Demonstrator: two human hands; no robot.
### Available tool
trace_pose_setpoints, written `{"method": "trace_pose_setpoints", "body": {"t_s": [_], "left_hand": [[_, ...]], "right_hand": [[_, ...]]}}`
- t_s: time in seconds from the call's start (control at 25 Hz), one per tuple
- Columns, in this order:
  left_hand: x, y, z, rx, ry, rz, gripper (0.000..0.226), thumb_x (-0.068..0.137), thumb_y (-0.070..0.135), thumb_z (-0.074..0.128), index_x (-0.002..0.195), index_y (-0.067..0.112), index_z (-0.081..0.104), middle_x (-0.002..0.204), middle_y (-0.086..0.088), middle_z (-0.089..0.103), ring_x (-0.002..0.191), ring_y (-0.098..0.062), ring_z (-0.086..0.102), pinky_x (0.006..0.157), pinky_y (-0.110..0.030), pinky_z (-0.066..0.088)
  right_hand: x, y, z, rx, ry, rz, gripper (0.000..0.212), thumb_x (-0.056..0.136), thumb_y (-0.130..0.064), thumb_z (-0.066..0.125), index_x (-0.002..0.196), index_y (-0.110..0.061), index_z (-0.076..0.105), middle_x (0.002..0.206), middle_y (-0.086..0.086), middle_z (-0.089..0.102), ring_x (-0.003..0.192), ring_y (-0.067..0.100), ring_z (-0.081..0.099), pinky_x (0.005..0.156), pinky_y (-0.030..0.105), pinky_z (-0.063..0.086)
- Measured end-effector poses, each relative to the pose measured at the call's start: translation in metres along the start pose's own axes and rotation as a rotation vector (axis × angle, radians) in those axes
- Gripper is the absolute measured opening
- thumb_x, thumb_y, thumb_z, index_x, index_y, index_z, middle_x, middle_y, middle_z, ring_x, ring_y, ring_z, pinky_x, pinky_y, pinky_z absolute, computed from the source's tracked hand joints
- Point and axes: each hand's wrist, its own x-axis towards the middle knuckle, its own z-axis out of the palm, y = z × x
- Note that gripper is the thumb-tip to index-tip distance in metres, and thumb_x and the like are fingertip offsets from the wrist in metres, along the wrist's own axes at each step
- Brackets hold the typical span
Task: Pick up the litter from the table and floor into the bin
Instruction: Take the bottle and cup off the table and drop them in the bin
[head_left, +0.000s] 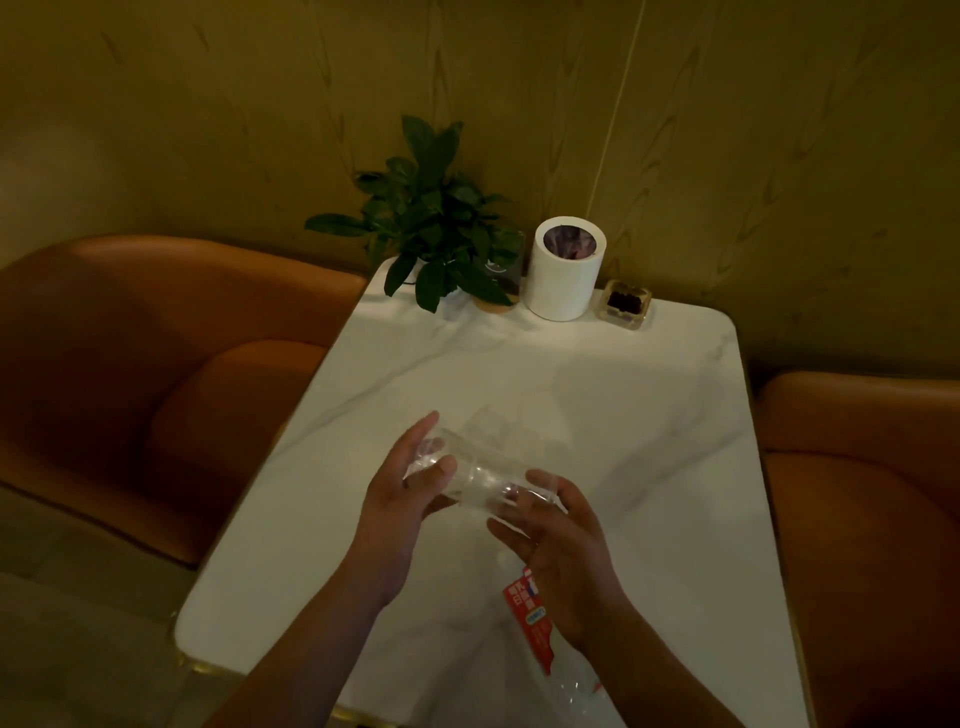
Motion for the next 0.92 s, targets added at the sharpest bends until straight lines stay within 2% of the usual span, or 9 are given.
{"method": "trace_pose_setpoints", "body": {"t_s": [0.12,0.2,0.36,0.48,0.6,0.68,0.72,0.8,0.92], "left_hand": [[0.000,-0.002,0.003,0.042,0.002,0.006,0.046,0.081,0.050,0.064,0.126,0.052,0.056,0.117,0.013,0.064,0.108,-0.010,0.065,0.077,-0.027,0.058],[0.001,-0.005,0.006,0.017,-0.015,-0.035,0.045,0.081,0.048,0.065,0.125,0.049,0.057,0.116,0.001,0.065,0.108,-0.017,0.066,0.080,-0.032,0.057],[0.002,-0.005,0.017,-0.049,-0.094,-0.121,0.053,0.071,0.055,0.069,0.121,0.042,0.060,0.108,0.002,0.071,0.106,-0.024,0.068,0.080,-0.039,0.058],[0.003,-0.007,0.021,-0.063,-0.092,-0.117,0.047,0.074,0.046,0.075,0.117,0.035,0.058,0.109,-0.008,0.072,0.104,-0.027,0.070,0.076,-0.034,0.059],[0.005,-0.009,0.022,0.068,-0.109,-0.096,0.049,0.077,0.038,0.078,0.119,0.047,0.053,0.107,0.006,0.073,0.097,-0.013,0.071,0.071,-0.025,0.059],[0.004,-0.014,0.022,0.132,-0.128,-0.082,0.056,0.080,0.034,0.077,0.124,0.055,0.050,0.104,0.019,0.070,0.096,-0.004,0.069,0.067,-0.021,0.058],[0.003,-0.018,0.020,0.134,-0.099,-0.083,0.055,0.080,0.032,0.077,0.123,0.054,0.052,0.105,0.015,0.070,0.095,-0.007,0.070,0.067,-0.022,0.059],[0.000,-0.027,0.012,0.113,-0.011,-0.107,0.048,0.079,0.028,0.077,0.118,0.050,0.058,0.109,0.001,0.067,0.095,-0.018,0.071,0.068,-0.027,0.060],[-0.003,-0.041,-0.003,0.062,0.048,-0.184,0.042,0.080,0.023,0.078,0.110,0.047,0.061,0.110,-0.011,0.065,0.097,-0.026,0.070,0.070,-0.035,0.062]], "right_hand": [[-0.002,-0.004,-0.001,-0.023,0.007,-0.033,0.047,0.077,-0.004,0.074,0.121,-0.006,0.057,0.122,0.030,0.063,0.111,0.045,0.064,0.092,0.049,0.056],[-0.002,-0.007,-0.003,-0.015,0.007,-0.039,0.049,0.077,-0.005,0.074,0.123,-0.011,0.058,0.120,0.028,0.065,0.110,0.044,0.065,0.092,0.047,0.056],[-0.004,-0.011,-0.002,-0.069,0.008,-0.092,0.050,0.075,-0.012,0.076,0.122,-0.015,0.060,0.119,0.022,0.067,0.110,0.040,0.066,0.089,0.044,0.057],[-0.004,-0.010,-0.001,-0.231,0.021,-0.135,0.042,0.079,-0.013,0.077,0.118,-0.016,0.063,0.117,0.017,0.068,0.108,0.035,0.068,0.088,0.043,0.058],[-0.002,-0.009,-0.003,-0.403,0.010,-0.117,0.038,0.083,-0.019,0.075,0.120,-0.022,0.063,0.116,0.010,0.070,0.106,0.028,0.069,0.087,0.044,0.059],[0.000,-0.010,-0.011,-0.488,-0.009,-0.057,0.051,0.080,-0.032,0.077,0.128,-0.029,0.058,0.119,0.004,0.069,0.106,0.022,0.070,0.088,0.042,0.060],[0.000,-0.010,-0.018,-0.523,-0.003,-0.030,0.060,0.077,-0.040,0.078,0.131,-0.033,0.054,0.120,0.002,0.067,0.105,0.019,0.070,0.088,0.041,0.060],[-0.003,-0.004,-0.035,-0.764,0.072,-0.005,0.069,0.073,-0.053,0.077,0.133,-0.039,0.047,0.123,-0.004,0.064,0.107,0.015,0.068,0.089,0.034,0.058],[-0.010,0.020,-0.068,-1.438,0.196,0.068,0.073,0.077,-0.060,0.067,0.140,-0.036,0.040,0.132,-0.007,0.056,0.118,0.013,0.054,0.093,0.030,0.048]]}}
